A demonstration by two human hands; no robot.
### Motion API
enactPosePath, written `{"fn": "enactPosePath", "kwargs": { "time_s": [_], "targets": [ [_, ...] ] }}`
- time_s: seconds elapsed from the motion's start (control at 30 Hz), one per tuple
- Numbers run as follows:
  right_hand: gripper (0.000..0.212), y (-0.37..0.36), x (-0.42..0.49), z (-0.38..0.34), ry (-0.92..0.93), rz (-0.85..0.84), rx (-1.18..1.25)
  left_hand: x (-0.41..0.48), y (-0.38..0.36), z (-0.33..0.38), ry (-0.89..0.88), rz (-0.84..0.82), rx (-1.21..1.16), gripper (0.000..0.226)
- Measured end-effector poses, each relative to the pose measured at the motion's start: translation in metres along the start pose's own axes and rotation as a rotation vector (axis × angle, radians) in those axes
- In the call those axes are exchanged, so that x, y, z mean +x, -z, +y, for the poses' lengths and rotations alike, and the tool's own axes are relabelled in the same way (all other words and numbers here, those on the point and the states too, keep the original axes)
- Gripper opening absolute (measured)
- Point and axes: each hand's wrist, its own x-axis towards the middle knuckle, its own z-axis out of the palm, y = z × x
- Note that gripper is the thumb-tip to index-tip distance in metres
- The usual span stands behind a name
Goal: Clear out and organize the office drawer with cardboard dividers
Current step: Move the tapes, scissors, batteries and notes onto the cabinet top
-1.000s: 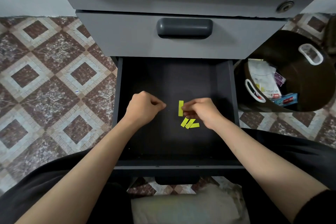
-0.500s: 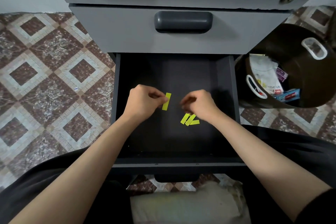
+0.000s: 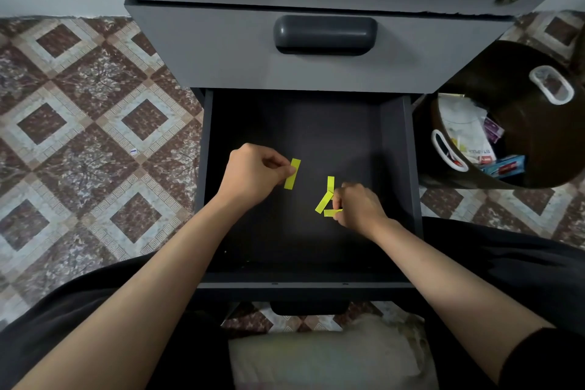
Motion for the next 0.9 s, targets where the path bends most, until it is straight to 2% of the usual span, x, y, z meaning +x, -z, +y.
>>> {"fn": "enactPosePath", "kwargs": {
  "time_s": [0.17, 0.4, 0.5, 0.57, 0.63, 0.9],
  "targets": [
    [0.01, -0.001, -0.004, -0.009, -0.061, -0.031, -0.055, 0.0, 0.0, 0.0, 0.001, -0.008, 0.004, 0.005],
    [0.016, -0.003, -0.004, -0.008, -0.138, -0.074, 0.125, 0.001, -0.001, -0.003, 0.054, -0.078, -0.125, 0.011],
    [0.004, 0.006, 0.001, -0.011, -0.244, -0.045, 0.433, 0.002, -0.001, -0.004, 0.111, -0.106, -0.22, 0.013],
    [0.022, 0.018, 0.002, -0.016, -0.306, -0.041, 0.814, 0.002, -0.001, -0.003, 0.138, -0.12, -0.261, 0.011],
    [0.024, 0.031, -0.002, -0.021, -0.283, -0.042, 1.092, 0.001, -0.002, -0.003, 0.156, -0.126, -0.288, 0.01],
    [0.005, 0.049, -0.012, -0.036, -0.137, -0.097, 1.365, 0.0, -0.008, -0.005, 0.166, -0.117, -0.304, 0.005]
  ]
}}
